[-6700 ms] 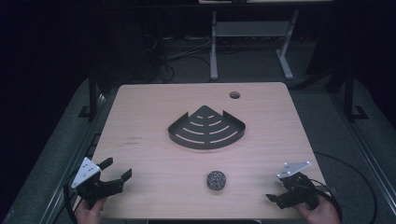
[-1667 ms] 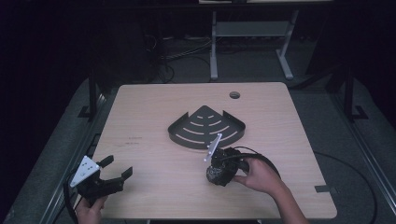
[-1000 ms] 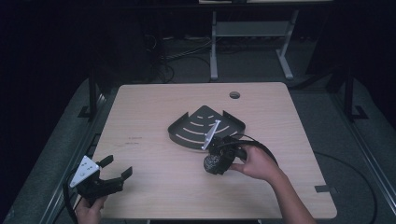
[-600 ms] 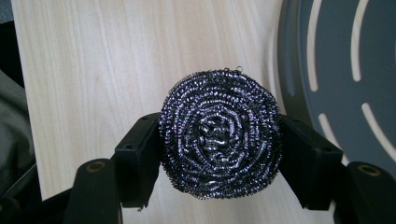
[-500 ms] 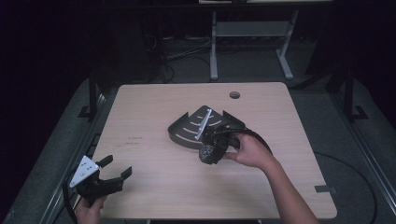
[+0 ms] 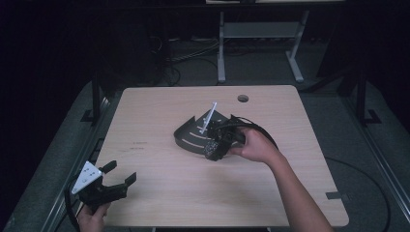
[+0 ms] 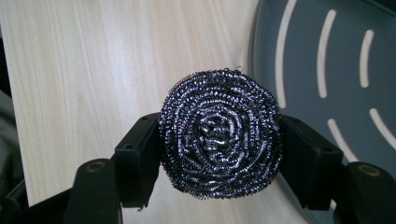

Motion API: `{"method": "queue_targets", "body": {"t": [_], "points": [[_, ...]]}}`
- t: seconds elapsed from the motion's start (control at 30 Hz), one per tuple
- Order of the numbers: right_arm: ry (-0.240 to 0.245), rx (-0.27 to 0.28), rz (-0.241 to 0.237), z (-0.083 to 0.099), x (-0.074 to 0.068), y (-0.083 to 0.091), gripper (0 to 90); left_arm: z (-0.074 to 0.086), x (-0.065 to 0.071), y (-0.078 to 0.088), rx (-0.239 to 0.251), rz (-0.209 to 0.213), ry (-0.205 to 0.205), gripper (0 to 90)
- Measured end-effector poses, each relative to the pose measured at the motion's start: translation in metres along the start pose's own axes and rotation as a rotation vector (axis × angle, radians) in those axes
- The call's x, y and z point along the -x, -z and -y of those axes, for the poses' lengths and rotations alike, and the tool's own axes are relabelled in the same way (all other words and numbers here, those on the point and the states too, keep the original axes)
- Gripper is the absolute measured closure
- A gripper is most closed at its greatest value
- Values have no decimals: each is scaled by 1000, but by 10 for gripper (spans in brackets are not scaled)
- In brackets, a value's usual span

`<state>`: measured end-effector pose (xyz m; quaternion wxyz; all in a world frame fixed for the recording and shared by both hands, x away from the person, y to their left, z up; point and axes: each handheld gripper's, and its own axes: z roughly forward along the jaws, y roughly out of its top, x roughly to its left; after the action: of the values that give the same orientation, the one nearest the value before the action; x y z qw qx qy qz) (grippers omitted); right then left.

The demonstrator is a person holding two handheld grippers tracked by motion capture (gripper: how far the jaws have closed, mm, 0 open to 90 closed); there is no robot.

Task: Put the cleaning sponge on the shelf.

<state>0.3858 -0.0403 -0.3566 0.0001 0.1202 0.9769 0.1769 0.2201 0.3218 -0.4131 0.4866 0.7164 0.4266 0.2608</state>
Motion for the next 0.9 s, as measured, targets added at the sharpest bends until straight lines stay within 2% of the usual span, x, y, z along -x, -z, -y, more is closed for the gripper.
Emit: {"method": "queue_targets", "body": {"t": [0.27,0.33,0.4,0.53,0.63,0.73,0.9], "points": [[-6,-9,2,-10,14,2,339,0,0,0,-2,-2,2,132],[-10,-2,-17,-11,18,1,338,0,-1,0,1,-1,2,132],[-7,-22,-3,-14,21,0,338,0,-1,1,2,-3,5,132],[-11,-13,-18,-18,31,1,338,1,-2,1,-3,-4,5,132],[-7,-31,-7,-22,38,0,338,0,-1,0,-2,-4,5,132],[-31,-13,-22,-24,47,0,338,0,-1,0,-4,-2,6,132],[-50,-24,-27,-24,60,-8,338,0,-1,-1,-3,-3,2,132]]}}
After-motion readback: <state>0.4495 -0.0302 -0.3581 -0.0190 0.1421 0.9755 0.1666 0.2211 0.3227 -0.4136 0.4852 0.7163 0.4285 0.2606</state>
